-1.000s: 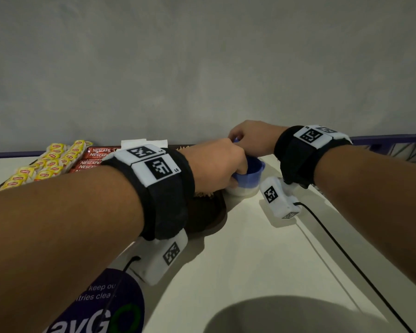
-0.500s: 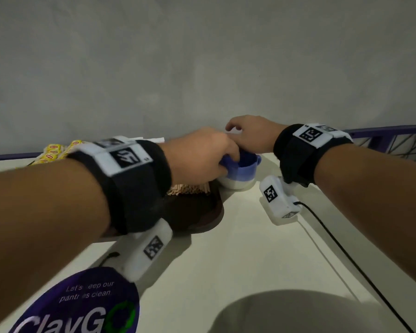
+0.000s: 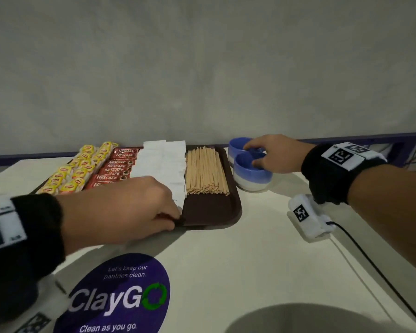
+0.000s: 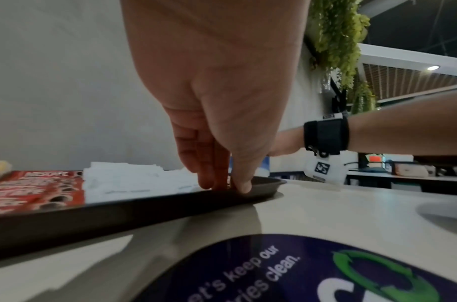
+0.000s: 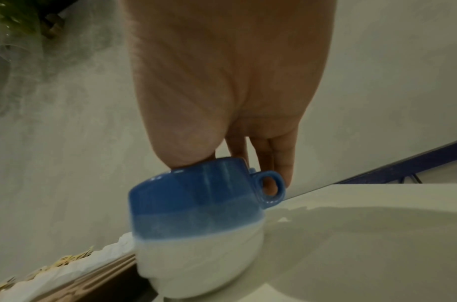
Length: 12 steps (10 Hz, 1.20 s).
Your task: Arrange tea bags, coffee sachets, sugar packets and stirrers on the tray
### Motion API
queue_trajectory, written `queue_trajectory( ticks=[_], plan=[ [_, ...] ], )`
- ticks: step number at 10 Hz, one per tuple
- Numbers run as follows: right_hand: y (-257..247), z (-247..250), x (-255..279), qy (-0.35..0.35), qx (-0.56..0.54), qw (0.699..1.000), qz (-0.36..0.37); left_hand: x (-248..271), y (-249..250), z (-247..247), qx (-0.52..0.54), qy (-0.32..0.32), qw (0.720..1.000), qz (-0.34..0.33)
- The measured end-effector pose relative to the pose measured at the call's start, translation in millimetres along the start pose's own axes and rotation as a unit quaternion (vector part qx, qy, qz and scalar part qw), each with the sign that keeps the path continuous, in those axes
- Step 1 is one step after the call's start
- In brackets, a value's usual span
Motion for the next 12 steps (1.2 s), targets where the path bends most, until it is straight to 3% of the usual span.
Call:
queue_trajectory(
  ticks=[2, 6, 11, 12],
  plan=[
    [0.9, -5.2, -10.3, 0.001, 0.003, 1.000, 0.006, -26.7, 13.1, -13.9, -0.043, -0.045, 0.998, -0.012],
    [2.2, -7.5, -31.5, -0.004, 0.026, 1.000, 0.010, -37.1, 5.7, -16.9, -0.016, -0.009, 1.000, -0.010],
    [2.4, -8.4, -35.3, -0.009, 0.022, 1.000, 0.000, -37.1, 2.1, -13.6, -0.006, -0.029, 1.000, -0.008],
    [0.1, 5.8, -24.6, 0.046, 0.033, 0.998, 0.003, -22.8, 8.7, -1.6, -0.015, 0.005, 1.000, -0.002]
  ],
)
Point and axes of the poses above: each hand's wrist, its own x-axis away from the middle knuckle, its own z-axis out of the back of the hand, y = z × x, the point moved 5 cm from there along -x, towards the middle knuckle, and after that the axes turned 9 degrees about -x, right-handed, at the moved point
